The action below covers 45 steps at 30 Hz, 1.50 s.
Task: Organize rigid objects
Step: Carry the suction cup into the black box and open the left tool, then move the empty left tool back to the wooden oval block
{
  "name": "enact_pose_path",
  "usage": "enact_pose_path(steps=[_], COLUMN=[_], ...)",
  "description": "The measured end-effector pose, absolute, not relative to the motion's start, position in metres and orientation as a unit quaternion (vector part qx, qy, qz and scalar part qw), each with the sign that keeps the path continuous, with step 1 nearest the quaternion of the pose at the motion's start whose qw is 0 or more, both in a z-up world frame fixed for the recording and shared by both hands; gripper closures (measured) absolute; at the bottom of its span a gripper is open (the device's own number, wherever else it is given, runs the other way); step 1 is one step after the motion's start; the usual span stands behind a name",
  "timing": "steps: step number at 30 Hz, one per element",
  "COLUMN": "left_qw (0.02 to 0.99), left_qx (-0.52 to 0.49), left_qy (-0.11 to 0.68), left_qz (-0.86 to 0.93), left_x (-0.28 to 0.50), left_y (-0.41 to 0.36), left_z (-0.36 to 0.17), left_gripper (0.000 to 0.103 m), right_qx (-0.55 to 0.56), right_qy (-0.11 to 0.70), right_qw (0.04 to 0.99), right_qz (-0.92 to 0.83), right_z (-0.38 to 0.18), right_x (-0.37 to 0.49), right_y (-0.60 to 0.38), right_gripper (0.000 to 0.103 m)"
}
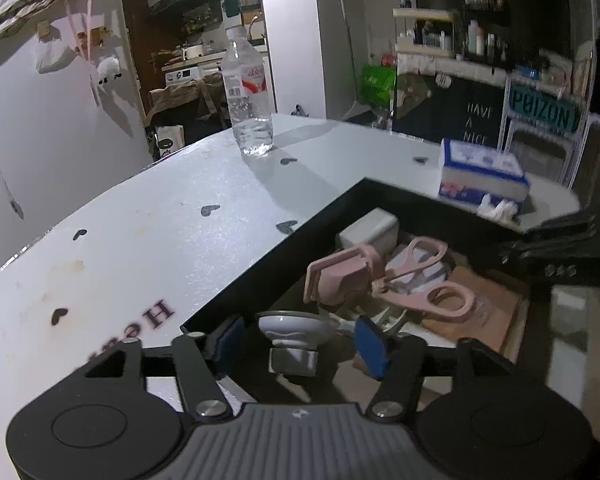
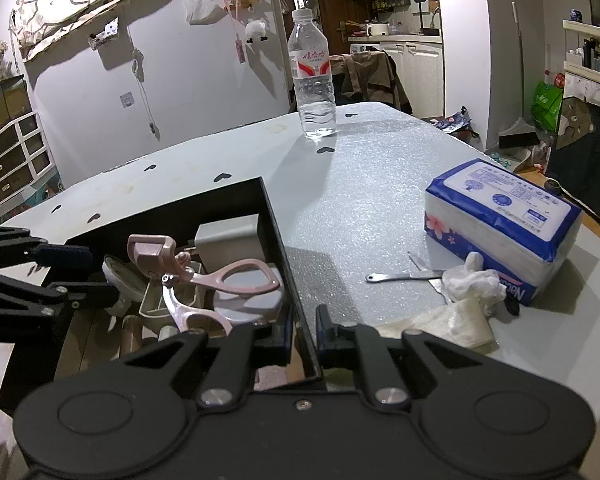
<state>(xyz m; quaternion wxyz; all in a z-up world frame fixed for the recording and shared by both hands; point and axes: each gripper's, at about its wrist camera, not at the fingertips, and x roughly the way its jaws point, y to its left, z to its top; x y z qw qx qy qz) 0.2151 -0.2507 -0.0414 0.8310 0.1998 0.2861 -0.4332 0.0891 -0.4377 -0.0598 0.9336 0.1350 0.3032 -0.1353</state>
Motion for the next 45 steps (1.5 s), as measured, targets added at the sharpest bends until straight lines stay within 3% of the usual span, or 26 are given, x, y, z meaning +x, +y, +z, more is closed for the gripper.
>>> enact_pose_path(steps=[5,9,26,35,45], left_qw=[0.833,0.842,0.897,0.875,0.872], left_qx=[0.157,0.123,0.027,-0.143,-0.151], left_qy=[0.285,0.275,0.302,0.392,0.4], left_qz=[-0.447,-0.447,-0.322,-0.245,-0.237], left_x=[0.208,0.198,0.207,0.231,0.249], left_y=[-0.232,-0.215,-0.135,-0.109,-0.121], left_z=[-0.029,-0.019,-0.03,-0.058,-0.071], left_gripper=[0.02,0.002,0.0,0.001,0.005], right_qx=[0.135,0.133,0.13,0.129,0.128], right_qy=[0.304,0.305,0.306,0.307,0.308], right_qw=[0.933,0.933,0.932,0.932,0.932], right_qz=[-0.136,-0.138,-0.143,-0.145,-0.144], right_z=[-0.06,-0.061,-0.061,-0.06,-0.06], right_x=[0.089,0.09,0.09,0.09,0.09], right_y=[-0.438,-0.438,-0.437,-0.437,-0.437], right_gripper=[0.091,0.091,0.092,0.091,0.091])
